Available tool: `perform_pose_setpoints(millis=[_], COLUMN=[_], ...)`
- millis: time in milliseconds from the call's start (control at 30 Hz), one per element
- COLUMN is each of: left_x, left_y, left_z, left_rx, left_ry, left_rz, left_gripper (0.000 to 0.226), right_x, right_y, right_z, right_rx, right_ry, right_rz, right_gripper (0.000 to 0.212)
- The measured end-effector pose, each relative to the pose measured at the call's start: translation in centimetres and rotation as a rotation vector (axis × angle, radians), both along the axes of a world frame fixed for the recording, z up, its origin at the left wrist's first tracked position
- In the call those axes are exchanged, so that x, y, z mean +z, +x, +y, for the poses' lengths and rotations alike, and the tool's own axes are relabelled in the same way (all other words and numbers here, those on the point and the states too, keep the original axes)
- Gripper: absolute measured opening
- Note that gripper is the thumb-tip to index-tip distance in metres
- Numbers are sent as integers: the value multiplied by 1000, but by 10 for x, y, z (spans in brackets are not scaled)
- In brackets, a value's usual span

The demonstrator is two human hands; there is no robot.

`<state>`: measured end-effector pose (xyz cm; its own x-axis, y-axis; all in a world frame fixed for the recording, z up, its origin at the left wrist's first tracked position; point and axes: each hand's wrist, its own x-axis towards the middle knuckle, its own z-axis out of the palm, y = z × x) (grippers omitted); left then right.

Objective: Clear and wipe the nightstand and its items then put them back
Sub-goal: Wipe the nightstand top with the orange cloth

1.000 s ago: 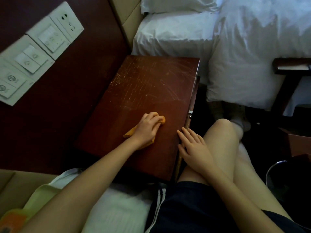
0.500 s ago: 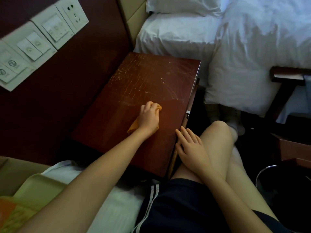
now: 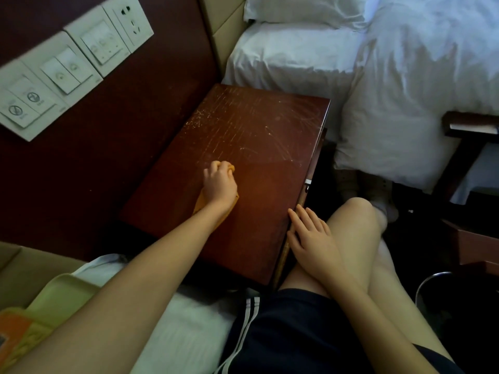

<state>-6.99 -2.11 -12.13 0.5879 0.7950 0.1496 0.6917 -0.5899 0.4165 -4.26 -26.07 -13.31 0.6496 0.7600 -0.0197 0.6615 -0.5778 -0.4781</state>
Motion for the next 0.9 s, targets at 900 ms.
perform_pose_setpoints(millis=[900], left_x=[-10], left_y=[-16], left_z=[-37], left_rx=[-368], left_ry=[39], left_rz=[41], left_gripper=[31], right_x=[-4], right_y=[1], right_z=[2], right_rx=[11], right_ry=[-24], right_rz=[-2], right_gripper=[51])
